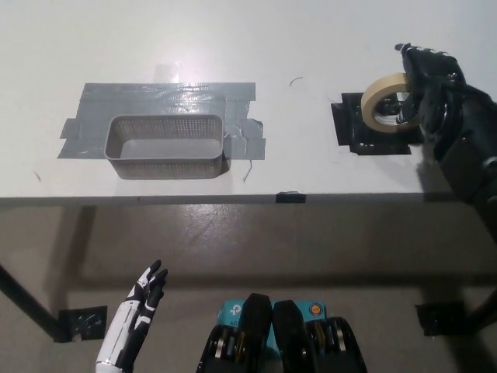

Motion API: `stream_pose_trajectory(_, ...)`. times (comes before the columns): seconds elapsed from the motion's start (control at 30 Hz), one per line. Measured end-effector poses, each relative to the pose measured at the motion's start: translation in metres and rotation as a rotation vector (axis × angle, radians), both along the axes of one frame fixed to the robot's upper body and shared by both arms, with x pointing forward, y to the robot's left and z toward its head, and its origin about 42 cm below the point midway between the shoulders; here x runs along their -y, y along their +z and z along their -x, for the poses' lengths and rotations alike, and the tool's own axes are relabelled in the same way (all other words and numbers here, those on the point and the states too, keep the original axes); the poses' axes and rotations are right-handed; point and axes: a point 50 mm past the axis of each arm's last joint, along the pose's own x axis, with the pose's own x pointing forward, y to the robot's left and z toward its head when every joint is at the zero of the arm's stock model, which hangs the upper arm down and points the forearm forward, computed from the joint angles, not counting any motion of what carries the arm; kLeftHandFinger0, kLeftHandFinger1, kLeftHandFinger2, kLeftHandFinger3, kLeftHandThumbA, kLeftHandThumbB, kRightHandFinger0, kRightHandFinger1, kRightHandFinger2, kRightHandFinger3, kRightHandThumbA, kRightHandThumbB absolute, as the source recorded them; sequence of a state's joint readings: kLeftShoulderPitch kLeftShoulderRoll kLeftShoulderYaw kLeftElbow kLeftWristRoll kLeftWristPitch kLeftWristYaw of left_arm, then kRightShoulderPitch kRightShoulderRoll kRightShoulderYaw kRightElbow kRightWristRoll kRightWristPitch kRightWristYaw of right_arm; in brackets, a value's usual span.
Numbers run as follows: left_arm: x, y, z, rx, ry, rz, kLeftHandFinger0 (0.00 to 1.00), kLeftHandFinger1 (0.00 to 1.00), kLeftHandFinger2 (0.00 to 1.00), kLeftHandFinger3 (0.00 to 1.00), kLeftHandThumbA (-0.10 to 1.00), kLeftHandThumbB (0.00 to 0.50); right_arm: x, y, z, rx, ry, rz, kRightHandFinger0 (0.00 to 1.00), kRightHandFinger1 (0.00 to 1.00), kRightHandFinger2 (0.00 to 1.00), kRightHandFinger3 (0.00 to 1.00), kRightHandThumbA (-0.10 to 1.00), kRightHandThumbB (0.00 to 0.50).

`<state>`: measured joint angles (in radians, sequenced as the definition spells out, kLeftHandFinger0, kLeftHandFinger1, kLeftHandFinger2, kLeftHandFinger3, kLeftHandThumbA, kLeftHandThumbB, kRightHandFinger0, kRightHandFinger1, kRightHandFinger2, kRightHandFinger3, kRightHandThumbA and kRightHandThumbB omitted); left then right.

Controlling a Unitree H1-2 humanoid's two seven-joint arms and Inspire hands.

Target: The robot picks the tape placed on the black area with right hand and places it in the small grey container.

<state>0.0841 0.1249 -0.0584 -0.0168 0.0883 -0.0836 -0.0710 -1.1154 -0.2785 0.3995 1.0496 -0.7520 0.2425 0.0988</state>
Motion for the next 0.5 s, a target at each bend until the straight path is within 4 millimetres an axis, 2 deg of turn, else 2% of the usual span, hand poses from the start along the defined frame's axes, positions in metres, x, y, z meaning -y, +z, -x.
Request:
stream_pose_trajectory(0.03,0.000,0.000,0.000,-0.001,0.000,0.000,1.00,1.00,1.00,1.00,0.96,0.170,0.000,-0.003,0.000,0.006,0.000,0.001,0.01,0.03,0.21,0.33,-0.08,0.260)
stream_pose_trajectory(0.07,0.000,0.000,0.000,-0.002,0.000,0.000,1.00,1.00,1.00,1.00,0.96,0.169,-0.001,-0.006,0.001,0.013,0.001,0.002,0.00,0.01,0.22,0.29,-0.10,0.231)
stream_pose_trajectory(0.1,0.000,0.000,0.000,-0.002,0.000,0.000,1.00,1.00,1.00,1.00,0.96,0.169,-0.001,-0.009,0.001,0.019,0.001,0.003,0.00,0.10,0.37,0.37,-0.10,0.220)
stream_pose_trajectory(0.13,0.000,0.000,0.000,-0.002,0.001,0.000,1.00,1.00,1.00,1.00,0.97,0.169,-0.002,-0.015,0.003,0.025,0.002,0.003,0.00,0.26,0.62,0.54,-0.10,0.191)
stream_pose_trajectory(0.17,0.000,0.000,0.000,-0.003,0.001,-0.001,1.00,1.00,1.00,1.00,0.97,0.169,-0.002,-0.019,0.004,0.036,0.003,0.002,0.00,0.36,0.75,0.69,-0.10,0.174)
stream_pose_trajectory(0.2,0.000,0.000,0.000,-0.003,0.001,-0.001,1.00,1.00,1.00,1.00,0.97,0.170,-0.003,-0.020,0.004,0.051,0.004,0.002,0.00,0.41,0.80,0.82,-0.10,0.162)
stream_pose_trajectory(0.23,0.000,0.000,0.000,-0.003,0.001,-0.001,1.00,1.00,1.00,1.00,0.97,0.172,-0.003,-0.022,0.005,0.066,0.005,0.000,0.00,0.42,0.81,0.86,-0.10,0.154)
stream_pose_trajectory(0.27,0.000,0.000,0.000,-0.003,0.001,0.000,1.00,1.00,1.00,1.00,0.97,0.173,-0.004,-0.024,0.006,0.080,0.008,-0.002,0.00,0.42,0.78,0.85,-0.10,0.164)
stream_pose_trajectory(0.5,0.000,0.000,0.000,-0.005,0.001,-0.001,1.00,1.00,1.00,1.00,0.96,0.177,-0.008,-0.035,0.010,0.175,0.040,-0.024,0.01,0.43,0.80,0.87,-0.10,0.158)
